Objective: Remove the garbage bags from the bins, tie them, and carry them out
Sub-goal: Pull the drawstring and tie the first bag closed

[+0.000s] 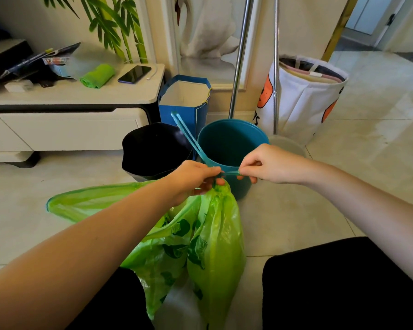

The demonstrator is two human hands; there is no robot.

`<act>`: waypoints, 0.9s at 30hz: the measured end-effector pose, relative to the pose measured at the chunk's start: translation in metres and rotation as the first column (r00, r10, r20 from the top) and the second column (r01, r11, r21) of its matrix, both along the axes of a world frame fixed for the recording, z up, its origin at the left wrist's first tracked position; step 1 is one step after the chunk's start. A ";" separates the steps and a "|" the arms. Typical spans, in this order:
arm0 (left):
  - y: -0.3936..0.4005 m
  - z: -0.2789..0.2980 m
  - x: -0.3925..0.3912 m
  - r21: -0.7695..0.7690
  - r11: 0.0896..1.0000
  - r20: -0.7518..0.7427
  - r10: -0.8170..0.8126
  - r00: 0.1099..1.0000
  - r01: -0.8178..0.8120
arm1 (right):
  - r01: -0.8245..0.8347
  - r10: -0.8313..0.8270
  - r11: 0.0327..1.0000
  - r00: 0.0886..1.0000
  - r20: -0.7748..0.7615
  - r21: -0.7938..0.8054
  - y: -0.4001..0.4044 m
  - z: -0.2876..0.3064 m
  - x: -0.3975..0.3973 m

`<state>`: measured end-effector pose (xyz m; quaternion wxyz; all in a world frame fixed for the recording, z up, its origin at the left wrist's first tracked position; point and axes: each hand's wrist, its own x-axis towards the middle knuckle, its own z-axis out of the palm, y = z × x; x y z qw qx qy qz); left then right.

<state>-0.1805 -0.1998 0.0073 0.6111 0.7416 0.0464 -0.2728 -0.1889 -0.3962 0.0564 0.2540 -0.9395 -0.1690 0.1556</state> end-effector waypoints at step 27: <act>0.017 0.011 0.004 0.575 0.790 0.447 -0.520 0.728 0.212 | 0.043 0.015 0.974 0.968 -0.252 0.224 0.029 -0.040 0.003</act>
